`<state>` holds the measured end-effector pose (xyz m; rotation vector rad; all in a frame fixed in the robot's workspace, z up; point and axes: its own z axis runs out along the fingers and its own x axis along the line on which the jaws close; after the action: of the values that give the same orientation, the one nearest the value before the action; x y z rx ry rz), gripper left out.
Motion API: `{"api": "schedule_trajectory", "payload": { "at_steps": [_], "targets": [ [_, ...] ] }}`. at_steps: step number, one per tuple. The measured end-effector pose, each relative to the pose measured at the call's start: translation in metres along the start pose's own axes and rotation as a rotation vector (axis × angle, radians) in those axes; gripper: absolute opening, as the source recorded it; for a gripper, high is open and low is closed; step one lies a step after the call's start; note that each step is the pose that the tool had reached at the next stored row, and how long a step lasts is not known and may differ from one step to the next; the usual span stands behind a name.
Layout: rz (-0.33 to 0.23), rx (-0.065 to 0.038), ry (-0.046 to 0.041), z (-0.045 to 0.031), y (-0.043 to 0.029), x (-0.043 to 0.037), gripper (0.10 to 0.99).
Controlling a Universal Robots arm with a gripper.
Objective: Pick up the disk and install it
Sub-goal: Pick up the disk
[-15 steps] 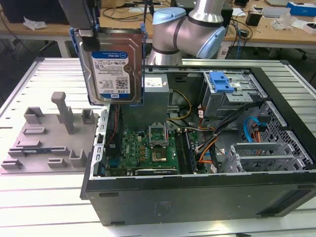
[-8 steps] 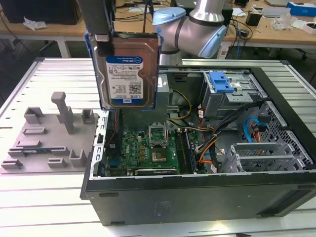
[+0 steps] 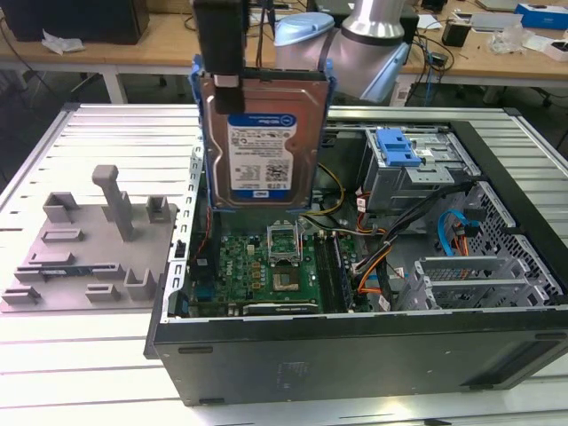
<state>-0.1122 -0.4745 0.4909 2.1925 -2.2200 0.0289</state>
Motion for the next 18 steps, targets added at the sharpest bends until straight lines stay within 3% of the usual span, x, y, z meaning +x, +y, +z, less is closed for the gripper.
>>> {"api": "schedule_trajectory", "payload": {
  "at_steps": [5,8,10,13,18],
  "targets": [
    [0.000,0.000,0.0000,0.0002,-0.0189,0.0100,0.365],
    [0.000,-0.001,0.0000,0.0005,-0.0378,0.0188,0.365],
    [0.000,-0.001,0.0000,0.0006,-0.0460,0.0227,0.365],
    [0.000,-0.001,-0.0001,0.0008,-0.0661,0.0312,0.365],
    [0.000,-0.001,0.0000,0.0008,-0.0682,0.0318,0.365]
  ]
}}
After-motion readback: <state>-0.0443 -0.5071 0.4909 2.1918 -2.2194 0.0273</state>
